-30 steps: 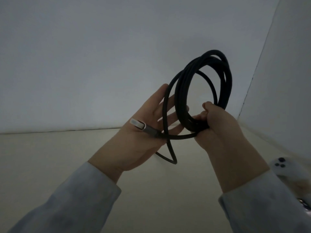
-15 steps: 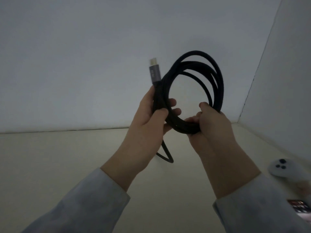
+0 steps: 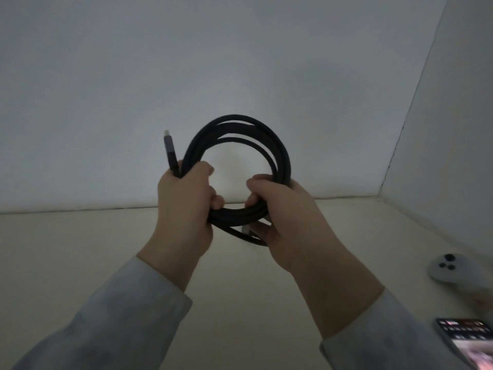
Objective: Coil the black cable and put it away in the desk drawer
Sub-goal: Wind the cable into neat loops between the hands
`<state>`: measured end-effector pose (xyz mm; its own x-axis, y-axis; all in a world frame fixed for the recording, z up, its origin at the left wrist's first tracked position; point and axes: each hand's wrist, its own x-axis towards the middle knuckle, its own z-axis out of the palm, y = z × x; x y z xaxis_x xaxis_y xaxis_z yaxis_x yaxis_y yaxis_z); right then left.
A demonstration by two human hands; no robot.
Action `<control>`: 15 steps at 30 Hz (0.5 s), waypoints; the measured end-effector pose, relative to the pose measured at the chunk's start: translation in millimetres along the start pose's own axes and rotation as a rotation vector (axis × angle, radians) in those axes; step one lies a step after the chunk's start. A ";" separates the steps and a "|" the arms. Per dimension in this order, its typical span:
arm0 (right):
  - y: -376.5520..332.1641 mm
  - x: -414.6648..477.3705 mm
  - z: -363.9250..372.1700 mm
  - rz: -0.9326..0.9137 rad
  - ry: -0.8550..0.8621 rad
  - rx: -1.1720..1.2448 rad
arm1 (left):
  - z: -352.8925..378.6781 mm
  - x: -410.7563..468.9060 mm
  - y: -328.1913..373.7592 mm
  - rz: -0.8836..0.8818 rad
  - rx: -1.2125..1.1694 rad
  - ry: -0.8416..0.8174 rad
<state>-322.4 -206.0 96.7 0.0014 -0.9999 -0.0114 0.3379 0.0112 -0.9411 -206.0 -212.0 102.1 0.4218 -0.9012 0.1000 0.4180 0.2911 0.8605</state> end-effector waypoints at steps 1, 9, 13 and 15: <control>-0.8 -0.4 -0.9 -0.015 -0.014 -0.035 | -3.5 3.4 4.3 0.025 0.053 -0.007; -15.1 3.6 -14.9 -0.242 0.091 -0.295 | -15.9 10.1 15.0 0.325 0.703 -0.140; -11.9 8.1 -20.8 -0.483 0.112 -0.678 | -15.5 9.1 14.3 0.493 0.980 -0.212; -7.8 9.2 -22.3 -0.633 0.073 -0.842 | -15.5 7.4 15.0 0.565 1.102 -0.247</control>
<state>-346.0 -215.2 96.3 -0.0129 -0.8220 0.5694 -0.5055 -0.4859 -0.7130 -184.2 -209.4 108.0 0.1111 -0.8094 0.5767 -0.7118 0.3401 0.6145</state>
